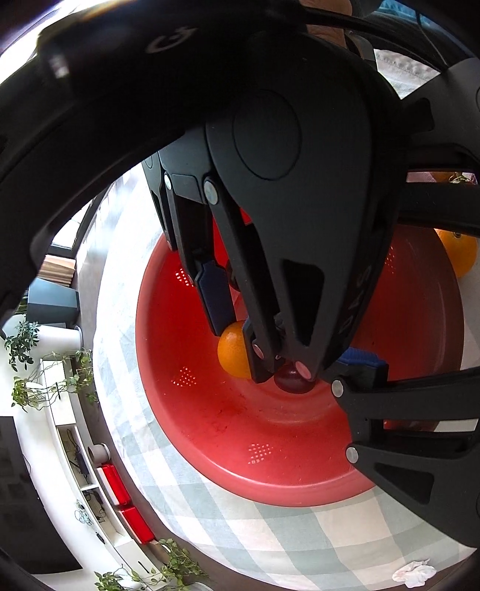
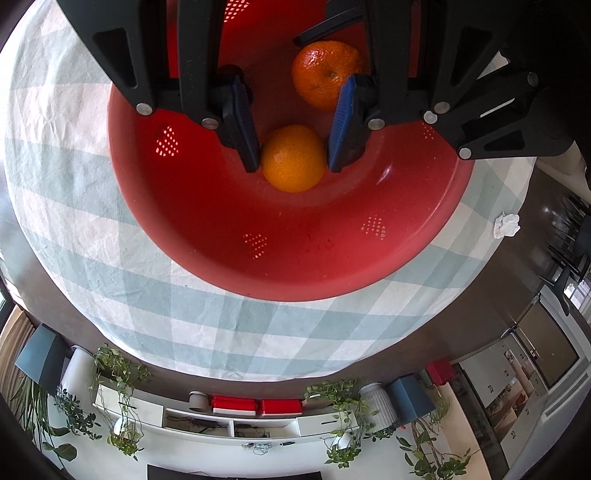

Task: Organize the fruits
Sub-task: 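Open both tools to release the oranges into the red colander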

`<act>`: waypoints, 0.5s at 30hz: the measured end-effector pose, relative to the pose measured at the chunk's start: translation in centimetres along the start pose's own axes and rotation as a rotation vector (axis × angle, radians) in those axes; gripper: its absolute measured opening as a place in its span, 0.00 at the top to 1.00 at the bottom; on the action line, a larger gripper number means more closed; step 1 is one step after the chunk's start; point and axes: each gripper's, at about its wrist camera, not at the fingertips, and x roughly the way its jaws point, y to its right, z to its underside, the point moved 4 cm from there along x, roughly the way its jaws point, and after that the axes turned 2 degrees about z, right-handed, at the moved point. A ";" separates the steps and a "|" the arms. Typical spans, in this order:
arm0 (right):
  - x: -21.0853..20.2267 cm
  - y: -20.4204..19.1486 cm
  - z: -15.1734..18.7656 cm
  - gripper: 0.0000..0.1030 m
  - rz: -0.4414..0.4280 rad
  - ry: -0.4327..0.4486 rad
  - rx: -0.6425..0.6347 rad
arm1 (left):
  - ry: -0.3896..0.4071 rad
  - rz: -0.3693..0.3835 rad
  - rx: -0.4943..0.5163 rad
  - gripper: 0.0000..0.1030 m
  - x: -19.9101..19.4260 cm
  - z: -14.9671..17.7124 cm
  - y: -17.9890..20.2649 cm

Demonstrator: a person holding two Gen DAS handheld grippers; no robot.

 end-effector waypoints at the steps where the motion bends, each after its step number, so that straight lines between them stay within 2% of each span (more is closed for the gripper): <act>1: 0.0 0.0 0.0 0.60 -0.001 0.000 0.001 | 0.001 0.002 0.000 0.61 0.0 0.0 0.0; 3: 0.0 0.0 0.1 0.60 0.000 -0.001 0.001 | 0.017 0.017 -0.003 0.48 -0.3 0.0 0.0; 8: -0.2 0.1 0.1 0.59 -0.009 -0.004 0.009 | 0.028 0.019 -0.009 0.44 -0.4 -0.2 0.1; 12: -1.1 0.2 -0.1 0.50 -0.008 0.022 0.022 | 0.056 0.036 -0.042 0.28 -1.2 -0.5 -0.4; 15: -2.7 0.3 -0.4 0.46 -0.021 0.059 0.042 | 0.080 0.058 -0.066 0.27 -2.1 -0.7 -0.8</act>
